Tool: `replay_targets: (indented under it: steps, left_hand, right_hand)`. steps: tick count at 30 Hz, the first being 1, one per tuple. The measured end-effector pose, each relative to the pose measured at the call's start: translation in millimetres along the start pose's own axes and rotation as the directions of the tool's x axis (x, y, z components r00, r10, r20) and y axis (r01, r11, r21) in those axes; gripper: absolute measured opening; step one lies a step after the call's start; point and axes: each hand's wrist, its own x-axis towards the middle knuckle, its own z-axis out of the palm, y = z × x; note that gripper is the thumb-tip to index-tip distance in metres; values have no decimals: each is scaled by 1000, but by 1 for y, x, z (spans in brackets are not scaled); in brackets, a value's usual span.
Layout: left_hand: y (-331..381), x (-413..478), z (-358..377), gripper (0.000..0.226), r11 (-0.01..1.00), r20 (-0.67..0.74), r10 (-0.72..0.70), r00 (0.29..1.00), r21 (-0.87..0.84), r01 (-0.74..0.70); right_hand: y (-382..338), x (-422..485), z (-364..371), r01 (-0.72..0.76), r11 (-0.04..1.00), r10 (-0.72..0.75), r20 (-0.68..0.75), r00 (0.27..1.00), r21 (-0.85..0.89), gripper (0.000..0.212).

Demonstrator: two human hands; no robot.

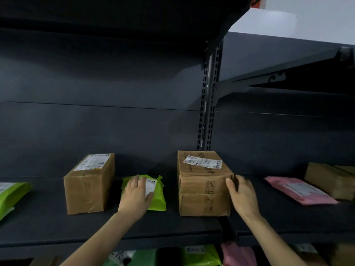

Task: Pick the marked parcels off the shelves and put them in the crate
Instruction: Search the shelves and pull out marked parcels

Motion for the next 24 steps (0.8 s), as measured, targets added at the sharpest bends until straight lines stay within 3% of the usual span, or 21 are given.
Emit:
replay_targets:
  steps: [7,14,19,24]
  left_hand:
    - [57,-16,11,70,973,8,227,974,-45,-226]
    - [117,-40,2,63,885,-157,456,876,-28,-465]
    - [173,-51,17,60,845,-134,528,839,-21,-535]
    - [236,-62,59,63,873,-19,487,873,3,-487]
  right_hand:
    - [34,-28,-27,87,934,-78,39,996,-347,58]
    - [65,-35,-63,119,894,-103,60,993,-432,62]
    - [95,-33,-101,104,904,-77,82,994,-414,62]
    - [146,-32,-153,150,865,-99,129,987,-478,62]
